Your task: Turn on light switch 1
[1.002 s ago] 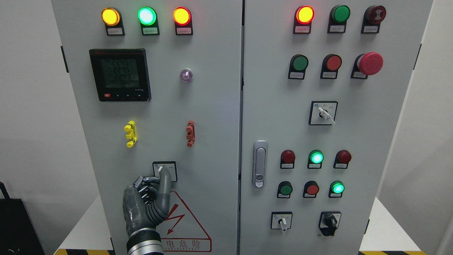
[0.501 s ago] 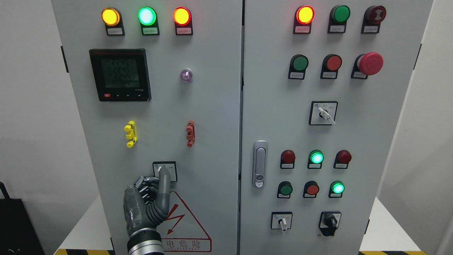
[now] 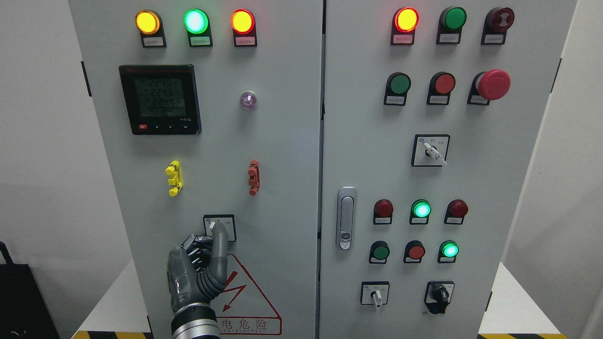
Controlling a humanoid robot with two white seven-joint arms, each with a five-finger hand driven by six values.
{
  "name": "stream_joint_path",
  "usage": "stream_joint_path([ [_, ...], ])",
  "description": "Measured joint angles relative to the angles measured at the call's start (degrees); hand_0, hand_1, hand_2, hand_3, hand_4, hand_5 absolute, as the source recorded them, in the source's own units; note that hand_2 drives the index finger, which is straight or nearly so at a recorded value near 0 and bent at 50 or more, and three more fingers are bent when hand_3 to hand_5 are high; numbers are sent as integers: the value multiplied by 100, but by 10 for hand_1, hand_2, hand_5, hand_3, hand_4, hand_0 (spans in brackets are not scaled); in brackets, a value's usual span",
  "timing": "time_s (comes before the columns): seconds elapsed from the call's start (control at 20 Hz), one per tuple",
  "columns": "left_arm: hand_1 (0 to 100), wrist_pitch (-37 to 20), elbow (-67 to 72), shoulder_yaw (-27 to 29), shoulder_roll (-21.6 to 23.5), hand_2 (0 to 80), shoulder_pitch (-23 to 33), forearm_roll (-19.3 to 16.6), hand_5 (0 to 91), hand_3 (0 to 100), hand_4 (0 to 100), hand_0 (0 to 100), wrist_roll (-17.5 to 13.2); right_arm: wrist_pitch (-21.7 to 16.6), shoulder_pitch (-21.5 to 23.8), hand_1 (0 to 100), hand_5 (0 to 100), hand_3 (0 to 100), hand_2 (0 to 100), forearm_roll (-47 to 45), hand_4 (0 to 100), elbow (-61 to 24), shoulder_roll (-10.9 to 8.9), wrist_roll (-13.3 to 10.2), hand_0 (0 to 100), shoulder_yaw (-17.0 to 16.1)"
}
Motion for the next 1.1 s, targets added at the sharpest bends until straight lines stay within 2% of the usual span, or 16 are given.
stream_joint_path([
  [0.85,240,-18,19,-6,0,633,-33,9,877,1000,1000,502,-3,0,0,0,0,0,0,0,0,0,-2,0,0,1],
  [1.1,246,-22,20,-6,0,634,-29,9,877,1000,1000,446,-20,0,0,0,0,0,0,0,0,0,-2,0,0,1],
])
